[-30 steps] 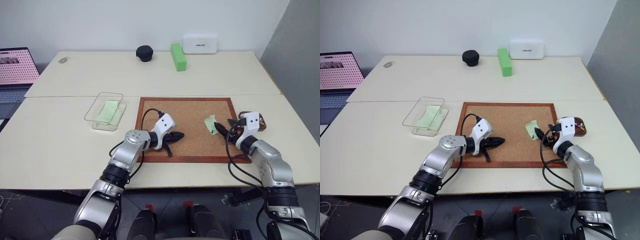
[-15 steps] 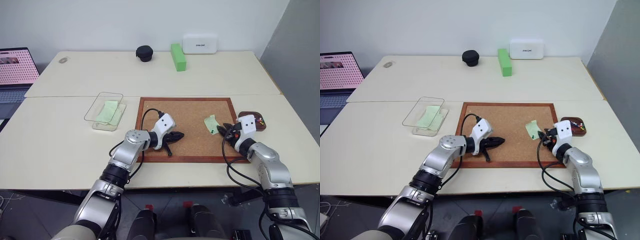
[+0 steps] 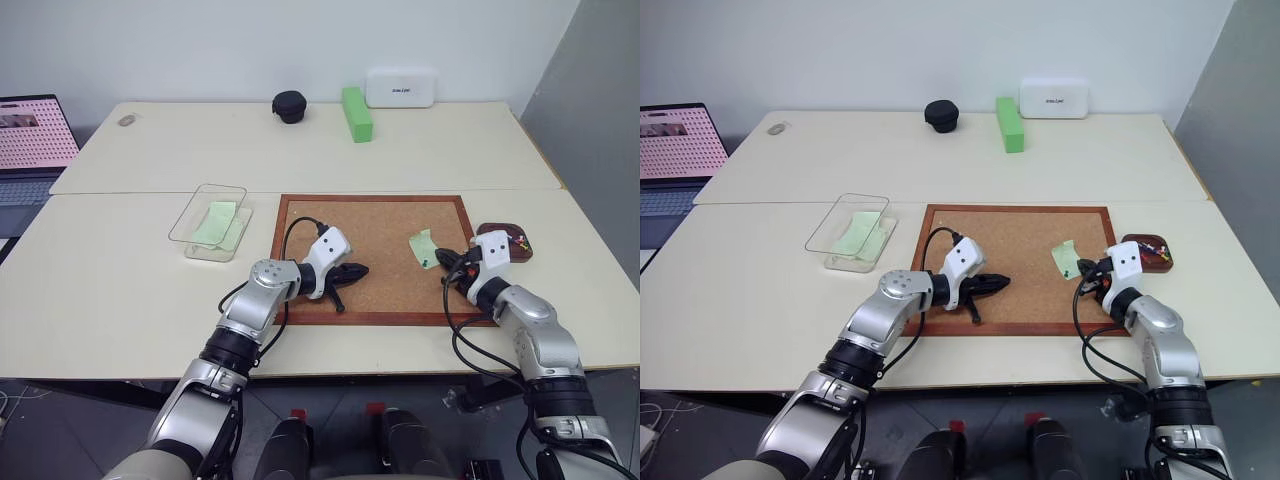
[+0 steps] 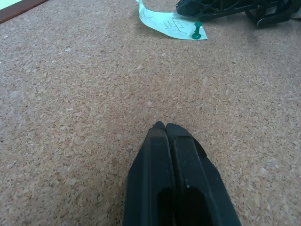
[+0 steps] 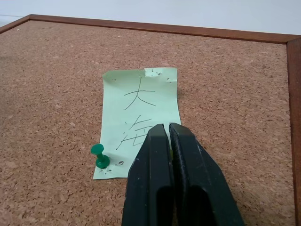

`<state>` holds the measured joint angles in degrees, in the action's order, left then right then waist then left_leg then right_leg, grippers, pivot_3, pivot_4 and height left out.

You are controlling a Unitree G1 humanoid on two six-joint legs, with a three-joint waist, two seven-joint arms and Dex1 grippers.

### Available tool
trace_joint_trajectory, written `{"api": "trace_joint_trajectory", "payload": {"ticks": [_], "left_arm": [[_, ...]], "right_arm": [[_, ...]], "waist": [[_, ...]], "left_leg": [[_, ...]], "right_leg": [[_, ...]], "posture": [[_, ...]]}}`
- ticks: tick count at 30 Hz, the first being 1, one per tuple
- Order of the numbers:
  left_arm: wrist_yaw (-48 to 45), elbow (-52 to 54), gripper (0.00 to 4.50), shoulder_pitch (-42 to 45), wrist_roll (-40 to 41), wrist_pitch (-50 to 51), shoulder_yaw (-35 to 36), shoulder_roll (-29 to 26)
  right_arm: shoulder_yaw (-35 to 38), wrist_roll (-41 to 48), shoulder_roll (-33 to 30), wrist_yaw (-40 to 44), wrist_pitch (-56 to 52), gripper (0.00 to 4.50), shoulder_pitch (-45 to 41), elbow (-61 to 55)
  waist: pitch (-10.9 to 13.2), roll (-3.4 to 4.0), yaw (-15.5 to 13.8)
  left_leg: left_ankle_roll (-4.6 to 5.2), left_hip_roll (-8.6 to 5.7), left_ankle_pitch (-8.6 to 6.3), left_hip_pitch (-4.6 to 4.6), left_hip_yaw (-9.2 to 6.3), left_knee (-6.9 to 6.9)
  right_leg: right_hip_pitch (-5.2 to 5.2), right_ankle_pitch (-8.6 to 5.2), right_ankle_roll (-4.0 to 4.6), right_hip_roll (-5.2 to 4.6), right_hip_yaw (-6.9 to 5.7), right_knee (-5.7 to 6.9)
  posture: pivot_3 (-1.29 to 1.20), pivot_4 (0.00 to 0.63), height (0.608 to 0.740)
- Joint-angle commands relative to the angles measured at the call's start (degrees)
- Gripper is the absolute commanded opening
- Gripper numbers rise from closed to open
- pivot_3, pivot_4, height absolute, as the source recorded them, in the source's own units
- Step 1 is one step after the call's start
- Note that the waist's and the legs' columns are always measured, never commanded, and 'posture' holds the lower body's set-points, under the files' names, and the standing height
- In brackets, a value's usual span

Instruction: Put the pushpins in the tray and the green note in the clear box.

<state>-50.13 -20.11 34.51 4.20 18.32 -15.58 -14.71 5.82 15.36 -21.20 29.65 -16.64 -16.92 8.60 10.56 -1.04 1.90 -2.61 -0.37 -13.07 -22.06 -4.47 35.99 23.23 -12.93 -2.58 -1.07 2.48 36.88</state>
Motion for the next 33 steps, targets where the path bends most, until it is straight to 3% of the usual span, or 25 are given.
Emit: {"api": "trace_joint_trajectory", "payload": {"ticks": [1, 13, 23, 33], "left_arm": [[0.16, -2.56, 0.0, -1.1, -1.48, 1.54, -1.57, -0.02], [-0.01, -3.46, 0.0, -0.65, -1.59, 1.2, -1.64, 0.11], [-0.06, -3.44, 0.0, -0.93, -1.6, 1.28, -1.61, 0.1], [-0.08, -3.29, 0.0, -1.05, -1.65, 1.38, -1.7, 0.17]], "right_arm": [[2.39, 1.94, 0.03, -0.03, 2.37, 0.05, 0.02, -6.05], [3.91, 2.73, 0.52, -1.59, 3.06, 0.05, -0.71, -7.24], [10.0, -1.77, -1.86, -13.45, 4.54, 0.05, -5.29, 2.77], [11.63, -1.46, -3.1, -16.25, 1.66, 0.05, -9.05, 8.69]], "waist": [[0.0, 0.0, 0.0], [0.0, 0.0, -0.01], [0.0, 0.0, -0.02], [0.0, 0.0, 0.01]], "left_leg": [[0.0, 0.0, 0.0, 0.0, 0.0, 0.0], [0.0, 0.0, 0.0, -0.05, -0.01, -0.01], [0.0, -0.01, 0.0, -0.05, 0.0, 0.0], [0.0, -0.02, 0.0, -0.05, 0.01, 0.0]], "right_leg": [[0.0, 0.0, 0.0, 0.0, 0.0, 0.0], [0.04, -0.01, 0.01, 0.0, -0.01, -0.01], [0.04, -0.01, 0.01, -0.01, 0.0, -0.01], [0.04, 0.0, 0.0, -0.01, 0.02, -0.01]], "posture": [[0.0, 0.15, 0.74], [0.0, 0.15, 0.74], [0.0, 0.15, 0.74], [0.0, 0.15, 0.74]]}}
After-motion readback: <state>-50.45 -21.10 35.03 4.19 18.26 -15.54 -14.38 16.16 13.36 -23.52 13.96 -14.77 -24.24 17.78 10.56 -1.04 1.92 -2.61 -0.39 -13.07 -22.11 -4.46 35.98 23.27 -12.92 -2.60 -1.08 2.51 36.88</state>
